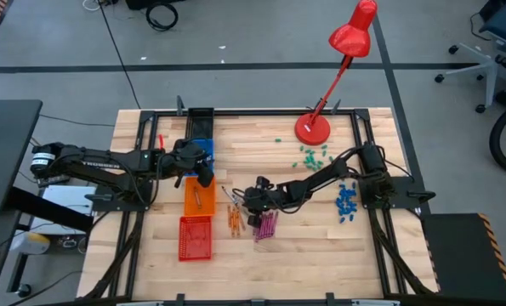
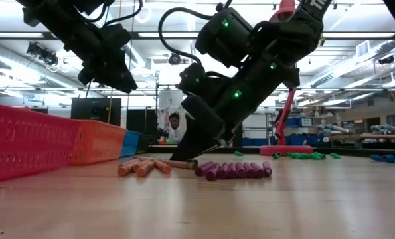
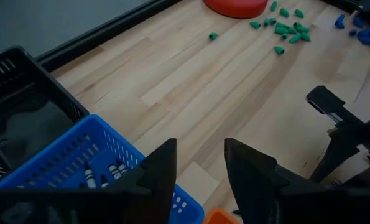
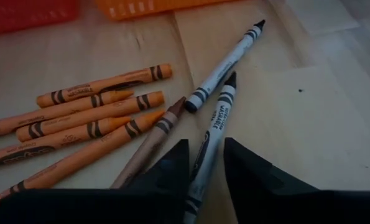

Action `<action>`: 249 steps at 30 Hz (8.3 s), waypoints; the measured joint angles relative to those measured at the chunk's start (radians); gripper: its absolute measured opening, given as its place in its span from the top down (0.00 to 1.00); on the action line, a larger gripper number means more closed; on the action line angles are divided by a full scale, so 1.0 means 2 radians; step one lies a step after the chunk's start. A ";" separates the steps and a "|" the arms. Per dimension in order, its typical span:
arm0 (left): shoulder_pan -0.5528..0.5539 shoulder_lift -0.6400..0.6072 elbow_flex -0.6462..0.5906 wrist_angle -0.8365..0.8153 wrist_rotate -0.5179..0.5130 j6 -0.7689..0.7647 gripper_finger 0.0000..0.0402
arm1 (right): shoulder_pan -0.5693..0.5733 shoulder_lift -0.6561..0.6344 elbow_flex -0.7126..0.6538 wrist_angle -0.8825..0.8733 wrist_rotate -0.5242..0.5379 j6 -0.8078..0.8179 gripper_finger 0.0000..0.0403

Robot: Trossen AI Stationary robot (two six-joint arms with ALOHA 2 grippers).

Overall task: Sort crayons
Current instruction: Put the black crayon into the blue bin

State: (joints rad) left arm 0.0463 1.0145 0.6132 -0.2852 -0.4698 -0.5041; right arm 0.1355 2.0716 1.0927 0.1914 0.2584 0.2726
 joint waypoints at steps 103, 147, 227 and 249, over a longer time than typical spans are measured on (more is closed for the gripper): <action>-0.100 0.161 -0.125 0.720 0.145 0.304 0.63 | 0.132 -0.097 -0.111 0.449 0.387 -0.345 0.90; -0.097 0.282 -0.081 0.839 0.208 0.274 0.73 | 0.116 -0.097 -0.146 0.528 0.220 -0.280 0.88; -0.018 -0.004 -0.081 0.256 0.024 0.153 0.91 | 0.115 -0.097 -0.146 0.468 0.306 -0.306 0.55; 0.068 -0.018 -0.081 0.077 0.003 -0.011 0.91 | 0.113 -0.097 -0.146 0.446 0.288 -0.281 0.55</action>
State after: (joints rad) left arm 0.1829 0.9787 0.4511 -0.1320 -0.4633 -0.5270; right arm 0.3612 1.8782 0.8017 1.0824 0.8337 -0.2897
